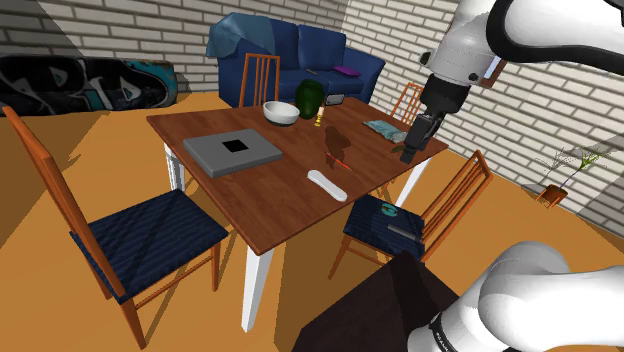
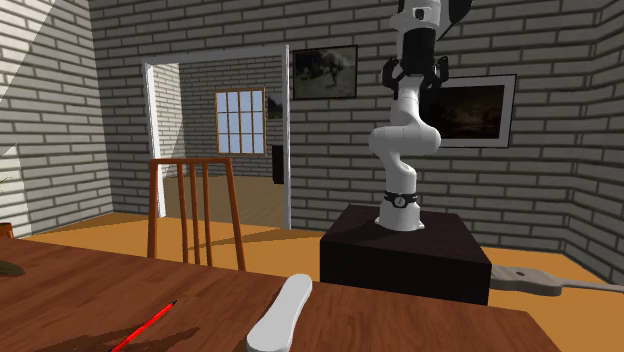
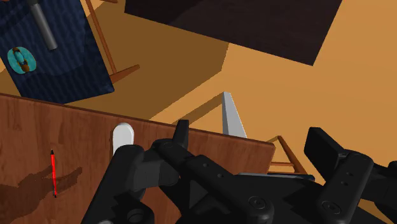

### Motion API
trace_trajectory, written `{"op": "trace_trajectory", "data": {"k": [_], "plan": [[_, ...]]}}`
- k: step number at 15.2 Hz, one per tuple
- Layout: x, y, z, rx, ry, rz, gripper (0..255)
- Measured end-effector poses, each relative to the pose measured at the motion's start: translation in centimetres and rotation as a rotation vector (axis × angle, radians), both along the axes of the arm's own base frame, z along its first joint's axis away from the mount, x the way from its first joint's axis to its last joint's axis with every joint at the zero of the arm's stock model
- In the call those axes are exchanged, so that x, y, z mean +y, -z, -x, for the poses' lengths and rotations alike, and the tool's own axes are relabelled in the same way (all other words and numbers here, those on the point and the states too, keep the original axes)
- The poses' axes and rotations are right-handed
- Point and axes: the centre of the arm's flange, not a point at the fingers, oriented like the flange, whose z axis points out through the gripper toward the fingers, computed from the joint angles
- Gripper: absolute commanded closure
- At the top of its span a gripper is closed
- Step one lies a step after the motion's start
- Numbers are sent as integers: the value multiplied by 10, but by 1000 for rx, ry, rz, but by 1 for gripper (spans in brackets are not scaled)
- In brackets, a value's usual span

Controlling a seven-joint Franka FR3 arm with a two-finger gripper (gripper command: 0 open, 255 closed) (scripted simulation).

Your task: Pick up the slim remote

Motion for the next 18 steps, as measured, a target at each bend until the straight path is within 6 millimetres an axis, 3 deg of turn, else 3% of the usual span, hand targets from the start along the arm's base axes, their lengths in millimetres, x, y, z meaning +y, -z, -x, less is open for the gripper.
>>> {"op": "trace_trajectory", "data": {"k": [3, 7, 18], "plan": [[-6, 10, -9, 1, 1, 0, 0], [-20, 45, -41, 1, 6, -1, 0], [-83, 143, -133, -4, 17, -3, 0]]}}
